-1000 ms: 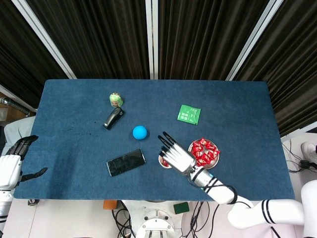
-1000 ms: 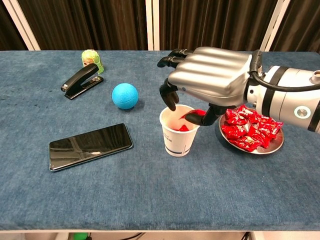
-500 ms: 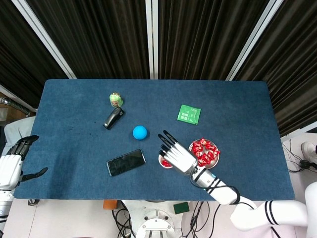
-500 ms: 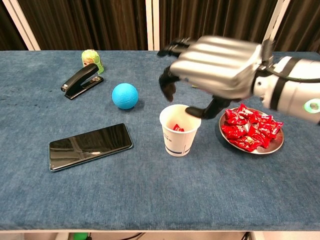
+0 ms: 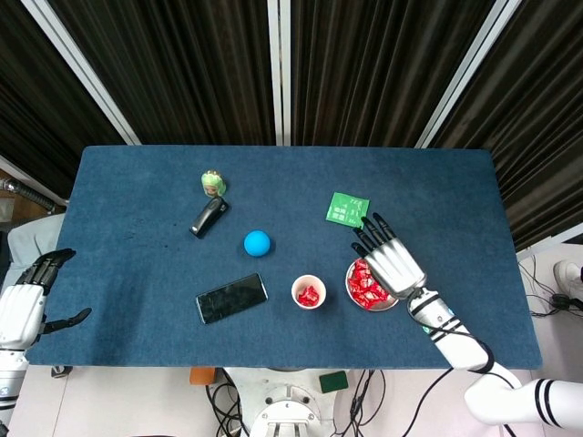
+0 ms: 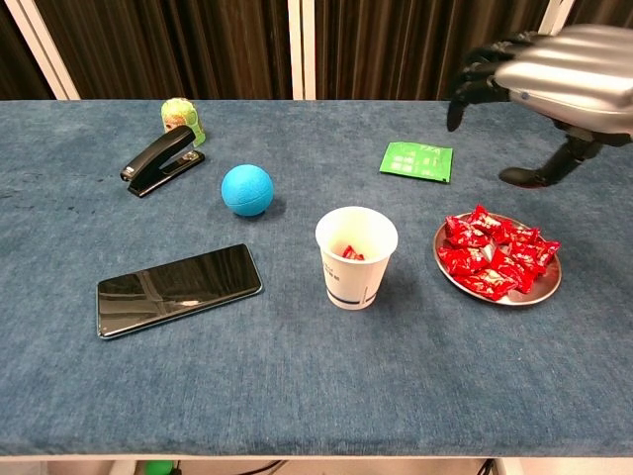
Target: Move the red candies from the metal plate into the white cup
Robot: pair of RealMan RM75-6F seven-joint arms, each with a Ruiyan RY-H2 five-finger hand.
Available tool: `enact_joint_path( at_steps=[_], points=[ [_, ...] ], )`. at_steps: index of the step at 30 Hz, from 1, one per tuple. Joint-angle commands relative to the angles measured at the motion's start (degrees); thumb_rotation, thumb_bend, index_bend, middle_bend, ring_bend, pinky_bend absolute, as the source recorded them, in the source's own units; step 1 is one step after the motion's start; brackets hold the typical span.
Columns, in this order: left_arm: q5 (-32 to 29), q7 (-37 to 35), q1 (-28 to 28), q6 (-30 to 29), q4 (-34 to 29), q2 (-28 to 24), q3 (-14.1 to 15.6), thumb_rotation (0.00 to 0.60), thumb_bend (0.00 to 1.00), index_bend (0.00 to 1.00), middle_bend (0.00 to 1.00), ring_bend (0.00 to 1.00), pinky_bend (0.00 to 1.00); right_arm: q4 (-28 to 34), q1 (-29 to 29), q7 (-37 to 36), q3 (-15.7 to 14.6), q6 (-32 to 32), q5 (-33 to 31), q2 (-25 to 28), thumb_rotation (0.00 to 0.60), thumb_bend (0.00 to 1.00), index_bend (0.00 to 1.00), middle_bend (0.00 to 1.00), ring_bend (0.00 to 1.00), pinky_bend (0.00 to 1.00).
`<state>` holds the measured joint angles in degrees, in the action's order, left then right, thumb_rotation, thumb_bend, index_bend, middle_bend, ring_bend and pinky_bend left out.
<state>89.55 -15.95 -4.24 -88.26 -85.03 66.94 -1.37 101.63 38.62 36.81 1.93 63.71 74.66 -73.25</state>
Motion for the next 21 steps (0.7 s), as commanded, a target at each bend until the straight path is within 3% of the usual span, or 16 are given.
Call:
enact_joint_path(
  at_steps=[1,9,21],
  points=[
    [-0.06,0.08,0.04,-0.02,-0.12,-0.03,0.01,0.600,0.04,0.15,0.13,0.11,0.23,-4.22,-0.23,-2.45,-0.16,-2.50,-1.32,-1.23,0.600,0.28,0.25,0.07,0.00,0.00],
    [-0.53,-0.11,0.39,0.06,-0.04,-0.29,0.16,0.600,0.04,0.15,0.13,0.11,0.23,-8.88,-0.17,-3.44,-0.83,-5.51,-2.40,-4.44,0.600,0.23,0.33,0.06,0.00,0.00],
    [-0.50,-0.77,0.28,0.35,0.58,-0.14,0.17,0.600,0.04,0.15,0.13,0.11,0.23,-7.51,-0.87,-0.32,-2.80,-8.98,-6.97,-2.15,0.600,0.24,0.35,0.02,0.00,0.00]
  ],
)
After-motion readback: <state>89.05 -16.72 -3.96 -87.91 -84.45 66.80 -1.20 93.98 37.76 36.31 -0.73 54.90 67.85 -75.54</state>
